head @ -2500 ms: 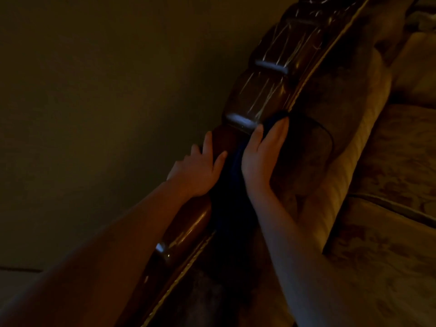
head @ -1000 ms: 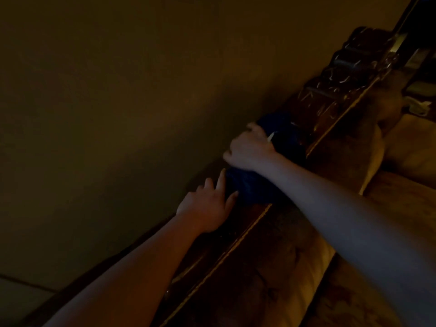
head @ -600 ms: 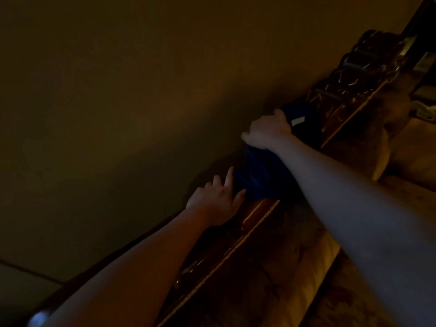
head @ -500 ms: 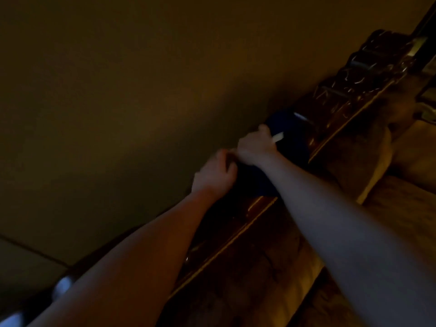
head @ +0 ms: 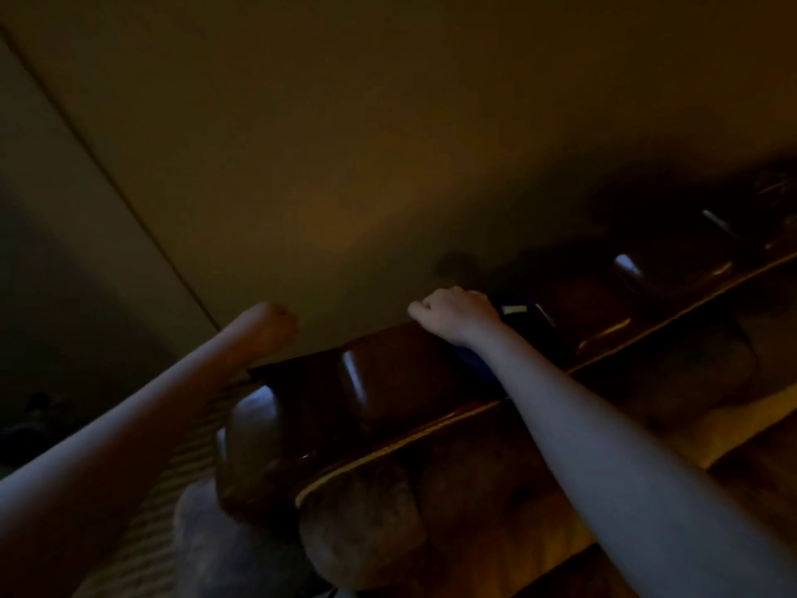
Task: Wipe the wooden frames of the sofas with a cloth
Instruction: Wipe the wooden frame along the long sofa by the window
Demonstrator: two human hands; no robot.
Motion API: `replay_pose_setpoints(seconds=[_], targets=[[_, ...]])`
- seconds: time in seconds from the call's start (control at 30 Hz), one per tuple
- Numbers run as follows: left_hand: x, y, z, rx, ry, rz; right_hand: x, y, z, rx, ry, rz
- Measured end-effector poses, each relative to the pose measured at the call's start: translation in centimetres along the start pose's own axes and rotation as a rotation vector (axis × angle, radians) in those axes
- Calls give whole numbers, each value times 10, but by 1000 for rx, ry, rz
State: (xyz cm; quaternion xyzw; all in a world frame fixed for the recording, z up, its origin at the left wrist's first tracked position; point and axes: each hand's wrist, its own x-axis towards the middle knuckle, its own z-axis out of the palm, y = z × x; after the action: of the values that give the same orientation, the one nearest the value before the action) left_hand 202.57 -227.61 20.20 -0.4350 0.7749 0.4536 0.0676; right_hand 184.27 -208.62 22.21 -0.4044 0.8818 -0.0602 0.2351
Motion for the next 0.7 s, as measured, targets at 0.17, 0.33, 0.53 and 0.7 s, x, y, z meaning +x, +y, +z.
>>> replay_pose_setpoints(seconds=[0.17,0.33,0.53,0.7], targets=[[-65,-47,8,-208,36,-31,-14,-19,4,-102,46,21],[-79,-55,37,-283,315,64,-44,-58,26,-18,215,-145],[-77,-55,42,-212,404,110,-84,-118,95,-92,524,-408],[-73,-59,44,-282,400,146,-114,-129,166,21,827,-525]])
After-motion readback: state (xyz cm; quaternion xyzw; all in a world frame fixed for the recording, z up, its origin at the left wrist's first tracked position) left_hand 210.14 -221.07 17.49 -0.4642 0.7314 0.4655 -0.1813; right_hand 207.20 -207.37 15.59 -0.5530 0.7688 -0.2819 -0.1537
